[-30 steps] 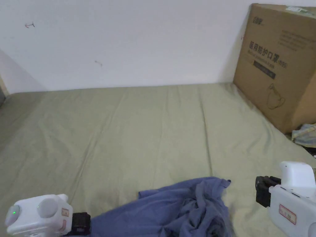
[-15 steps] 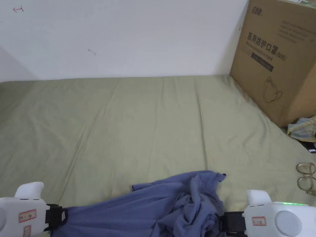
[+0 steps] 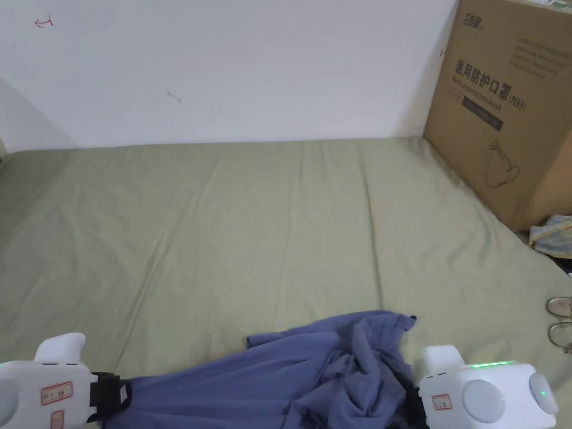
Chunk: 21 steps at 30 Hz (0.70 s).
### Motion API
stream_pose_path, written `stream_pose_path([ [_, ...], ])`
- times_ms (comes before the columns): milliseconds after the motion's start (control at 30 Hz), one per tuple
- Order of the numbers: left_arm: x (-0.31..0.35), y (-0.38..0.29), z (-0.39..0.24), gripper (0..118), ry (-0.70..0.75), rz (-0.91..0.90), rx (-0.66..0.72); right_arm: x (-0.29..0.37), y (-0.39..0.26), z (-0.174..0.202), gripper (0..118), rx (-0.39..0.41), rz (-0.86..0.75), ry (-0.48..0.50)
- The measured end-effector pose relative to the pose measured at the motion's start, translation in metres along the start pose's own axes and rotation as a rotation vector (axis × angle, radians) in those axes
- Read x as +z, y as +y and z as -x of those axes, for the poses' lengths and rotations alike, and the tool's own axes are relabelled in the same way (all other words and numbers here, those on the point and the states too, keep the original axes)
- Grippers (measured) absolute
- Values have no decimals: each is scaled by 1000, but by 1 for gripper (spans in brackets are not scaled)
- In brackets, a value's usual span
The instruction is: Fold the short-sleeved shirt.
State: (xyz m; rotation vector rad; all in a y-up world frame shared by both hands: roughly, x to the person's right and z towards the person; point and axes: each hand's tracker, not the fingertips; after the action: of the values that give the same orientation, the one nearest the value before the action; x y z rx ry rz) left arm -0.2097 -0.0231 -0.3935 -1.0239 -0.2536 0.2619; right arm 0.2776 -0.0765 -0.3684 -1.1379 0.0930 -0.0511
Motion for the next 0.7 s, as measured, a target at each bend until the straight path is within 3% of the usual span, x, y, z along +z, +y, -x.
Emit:
stream_pose_path([
  [100, 13, -2, 0, 3, -17, -69, 32, 28, -4, -10, 4, -12, -88, 8],
  [267, 49, 16, -13, 3, -21, -166, -53, 104, 7, -31, 4, -98, -278, 47],
  [567, 156, 84, -29, 3, -35, -404, -62, 249, 62, -56, 4, -48, -525, -1],
  [700, 202, 116, -41, 3, 27, -494, -152, 291, 93, -65, 4, -41, -605, -45],
])
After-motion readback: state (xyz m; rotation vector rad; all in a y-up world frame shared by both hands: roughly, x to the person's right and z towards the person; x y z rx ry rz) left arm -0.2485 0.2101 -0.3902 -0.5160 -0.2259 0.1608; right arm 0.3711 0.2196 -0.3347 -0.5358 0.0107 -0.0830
